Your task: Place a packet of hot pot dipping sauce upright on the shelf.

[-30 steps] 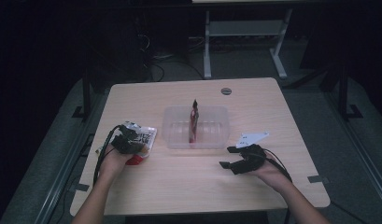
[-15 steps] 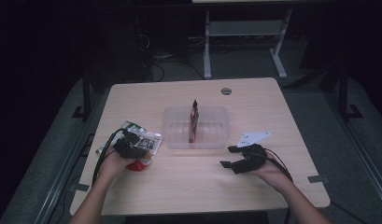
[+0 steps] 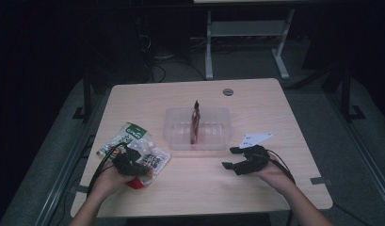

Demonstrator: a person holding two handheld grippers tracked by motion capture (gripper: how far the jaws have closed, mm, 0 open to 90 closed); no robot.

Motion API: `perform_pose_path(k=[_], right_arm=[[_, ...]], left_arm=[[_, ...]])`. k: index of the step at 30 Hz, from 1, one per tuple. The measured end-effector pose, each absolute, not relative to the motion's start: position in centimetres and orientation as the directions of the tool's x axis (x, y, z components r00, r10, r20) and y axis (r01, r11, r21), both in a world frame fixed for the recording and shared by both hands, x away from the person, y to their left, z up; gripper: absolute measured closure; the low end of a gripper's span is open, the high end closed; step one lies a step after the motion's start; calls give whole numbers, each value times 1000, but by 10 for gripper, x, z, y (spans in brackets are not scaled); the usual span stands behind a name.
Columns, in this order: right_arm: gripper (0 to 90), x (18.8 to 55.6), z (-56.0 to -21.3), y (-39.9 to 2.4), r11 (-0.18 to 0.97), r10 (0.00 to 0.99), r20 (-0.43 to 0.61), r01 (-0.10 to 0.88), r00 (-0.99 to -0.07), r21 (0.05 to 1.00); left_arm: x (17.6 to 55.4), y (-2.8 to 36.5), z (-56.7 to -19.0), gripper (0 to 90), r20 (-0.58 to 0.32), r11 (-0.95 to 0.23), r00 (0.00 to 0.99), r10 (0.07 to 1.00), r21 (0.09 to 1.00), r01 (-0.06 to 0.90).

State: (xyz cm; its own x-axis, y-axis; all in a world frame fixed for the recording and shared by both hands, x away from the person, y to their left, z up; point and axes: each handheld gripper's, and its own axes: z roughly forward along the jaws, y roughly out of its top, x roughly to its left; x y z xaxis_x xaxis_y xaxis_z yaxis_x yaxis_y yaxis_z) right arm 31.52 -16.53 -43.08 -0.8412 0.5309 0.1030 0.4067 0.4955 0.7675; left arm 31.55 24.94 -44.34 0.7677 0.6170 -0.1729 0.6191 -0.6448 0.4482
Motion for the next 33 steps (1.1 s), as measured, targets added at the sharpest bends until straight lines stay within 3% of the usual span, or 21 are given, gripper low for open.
perform_pose_path(k=[4, 9, 15, 22, 33], right_arm=[[329, 315, -431, -164, 494, 532, 107, 410, -840, 767], [330, 316, -430, -165, 497, 526, 97, 398, -845, 771], [332, 316, -430, -166, 494, 526, 98, 398, -845, 773], [332, 316, -429, -165, 496, 527, 95, 396, -845, 773], [332, 317, -429, -166, 494, 529, 96, 398, -843, 773]], left_arm=[[303, 236, -444, 900, -219, -679, 808, 547, 449, 581], [296, 218, -440, 900, -169, -740, 852, 496, 430, 517], [306, 238, -427, 900, -130, -654, 798, 589, 504, 565], [324, 278, -430, 900, -80, -569, 691, 719, 504, 650], [337, 267, -440, 900, -80, -588, 707, 703, 494, 641]])
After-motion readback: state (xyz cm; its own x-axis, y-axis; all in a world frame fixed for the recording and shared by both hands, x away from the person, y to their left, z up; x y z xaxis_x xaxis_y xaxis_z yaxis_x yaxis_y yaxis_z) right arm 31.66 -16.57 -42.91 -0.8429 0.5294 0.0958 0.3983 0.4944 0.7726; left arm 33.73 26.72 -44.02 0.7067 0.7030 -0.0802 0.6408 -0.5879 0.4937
